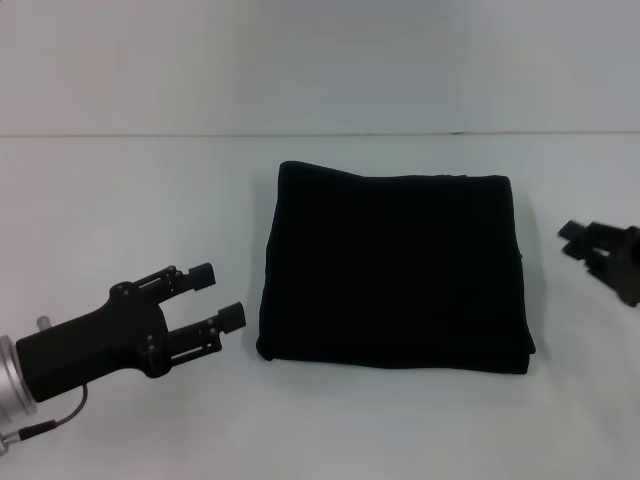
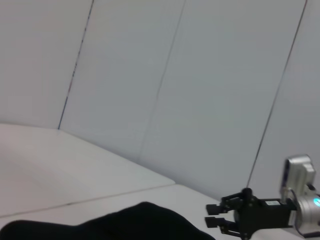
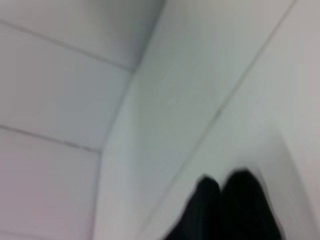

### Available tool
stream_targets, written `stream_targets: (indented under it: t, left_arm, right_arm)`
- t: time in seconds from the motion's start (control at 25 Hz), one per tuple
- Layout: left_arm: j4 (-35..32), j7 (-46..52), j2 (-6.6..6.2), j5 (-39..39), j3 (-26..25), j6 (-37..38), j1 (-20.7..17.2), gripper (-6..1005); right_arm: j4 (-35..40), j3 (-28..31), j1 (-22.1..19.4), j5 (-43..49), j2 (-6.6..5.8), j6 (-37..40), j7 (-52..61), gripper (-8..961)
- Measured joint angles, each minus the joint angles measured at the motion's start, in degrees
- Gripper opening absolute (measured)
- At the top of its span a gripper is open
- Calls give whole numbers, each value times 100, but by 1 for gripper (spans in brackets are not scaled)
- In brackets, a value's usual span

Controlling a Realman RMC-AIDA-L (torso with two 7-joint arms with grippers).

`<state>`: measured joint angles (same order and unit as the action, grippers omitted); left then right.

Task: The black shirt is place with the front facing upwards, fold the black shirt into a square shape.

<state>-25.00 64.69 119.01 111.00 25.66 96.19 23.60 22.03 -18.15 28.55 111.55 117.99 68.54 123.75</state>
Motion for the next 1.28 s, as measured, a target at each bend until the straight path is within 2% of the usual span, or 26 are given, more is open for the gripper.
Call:
stream_targets:
  t: [0.16, 0.36, 0.48, 0.6, 0.76, 0.96, 1.28]
  left_arm:
    - [4, 21, 12, -102, -98, -4, -12, 768]
    - [119, 92, 25, -137, -396, -21, -14, 769]
    - [286, 214, -11, -141, -577, -107, 5, 768]
    - [302, 415, -6, -141, -660, -245, 12, 768]
    - [303, 804, 24, -141, -669, -449, 69, 767]
    - [303, 1108, 27, -147, -665, -514, 138, 768]
    - [299, 1881, -6, -76, -538, -861, 400, 768]
  right_arm:
    - [-3, 156, -202, -515, -9, 392, -855, 235]
    - [2, -37, -44, -609, -28, 1026, -2829, 479]
    - [25, -308, 53, -587, 62, 1082, -4018, 544]
    - [-37, -515, 87, -584, 160, 788, -4941, 610]
    - [-340, -605, 112, -582, 193, 125, -5564, 608]
    - [-506, -722, 115, -581, 185, -453, -5676, 632]
    - [-454, -724, 57, -638, 181, -575, -5694, 683]
